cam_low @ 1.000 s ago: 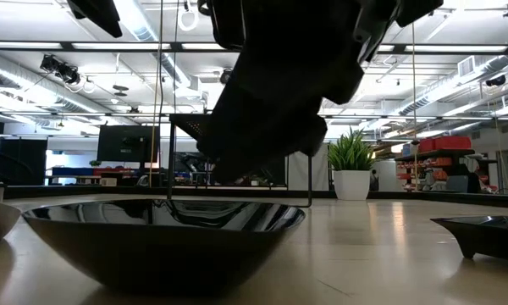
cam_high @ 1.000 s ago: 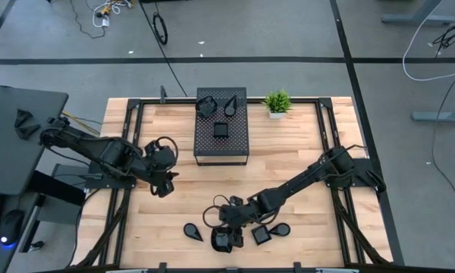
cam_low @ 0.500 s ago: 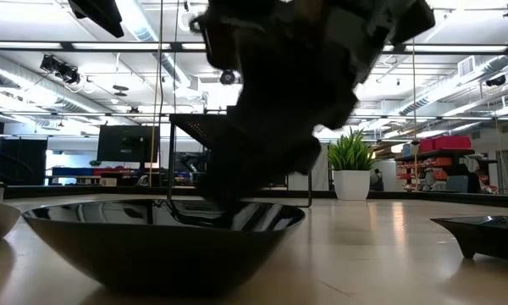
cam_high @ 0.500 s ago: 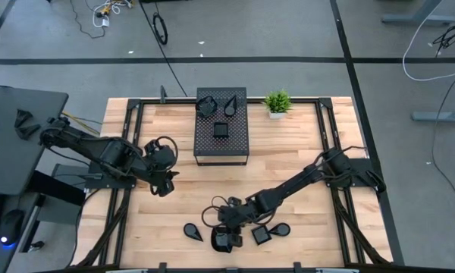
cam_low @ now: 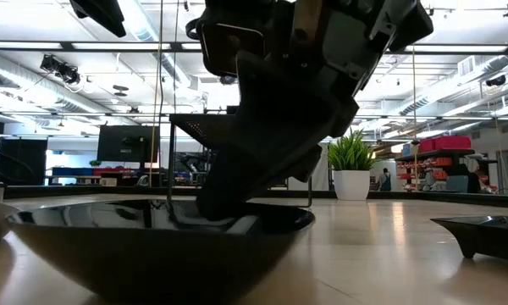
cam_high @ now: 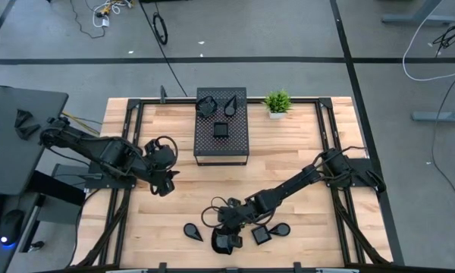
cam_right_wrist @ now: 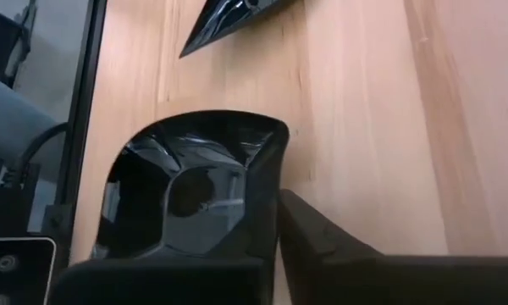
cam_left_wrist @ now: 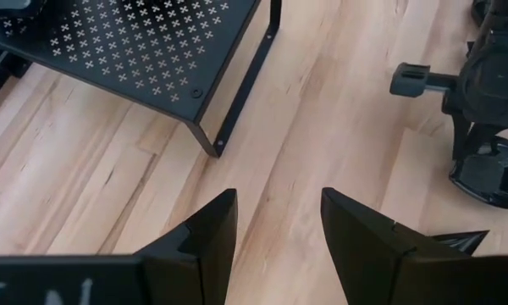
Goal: Pick & Place Mini shaped plates
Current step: Stack the leaf shaped plate on top of the leaf shaped plate on the shelf, then stack the square plate on top of the square plates on the shelf
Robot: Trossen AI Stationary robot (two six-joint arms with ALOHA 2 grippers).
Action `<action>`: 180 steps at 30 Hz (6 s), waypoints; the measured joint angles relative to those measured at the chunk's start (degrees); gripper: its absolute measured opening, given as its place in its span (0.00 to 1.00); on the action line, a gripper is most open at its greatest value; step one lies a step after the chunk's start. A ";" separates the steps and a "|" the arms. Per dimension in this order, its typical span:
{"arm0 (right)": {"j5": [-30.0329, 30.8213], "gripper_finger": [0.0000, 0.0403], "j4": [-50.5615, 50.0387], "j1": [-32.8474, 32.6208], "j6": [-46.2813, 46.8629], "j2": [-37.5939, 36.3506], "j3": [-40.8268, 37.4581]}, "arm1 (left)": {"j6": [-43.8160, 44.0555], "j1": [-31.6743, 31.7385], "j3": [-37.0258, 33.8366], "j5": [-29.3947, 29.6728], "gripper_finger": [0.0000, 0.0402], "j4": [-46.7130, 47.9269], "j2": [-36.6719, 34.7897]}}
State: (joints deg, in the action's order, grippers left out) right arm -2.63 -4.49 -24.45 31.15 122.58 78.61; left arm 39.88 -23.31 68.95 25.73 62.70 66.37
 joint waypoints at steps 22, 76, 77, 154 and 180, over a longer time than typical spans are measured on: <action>23.50 0.00 -10.27 6.61 28.42 -28.51 1.13 | 0.33 1.44 0.04 0.91 0.44 0.17 -5.95; 13.72 0.05 -11.55 45.24 12.75 -8.70 15.61 | -2.37 15.50 0.10 14.54 0.44 0.13 -14.25; 13.74 0.06 -11.50 45.24 12.17 -8.70 15.61 | -2.36 15.50 0.11 14.54 0.44 0.13 -14.25; 7.40 0.41 -25.67 -18.74 -18.71 -10.27 0.05 | -3.71 15.43 0.04 4.31 0.44 -0.18 -14.25; 15.70 0.19 -32.50 -20.09 -16.66 -6.54 -1.07 | -3.03 15.43 0.03 5.07 0.44 -0.31 -14.25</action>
State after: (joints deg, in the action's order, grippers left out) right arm 13.07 -36.99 -44.53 14.49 116.04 77.54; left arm 36.85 -7.88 68.98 30.81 62.39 52.12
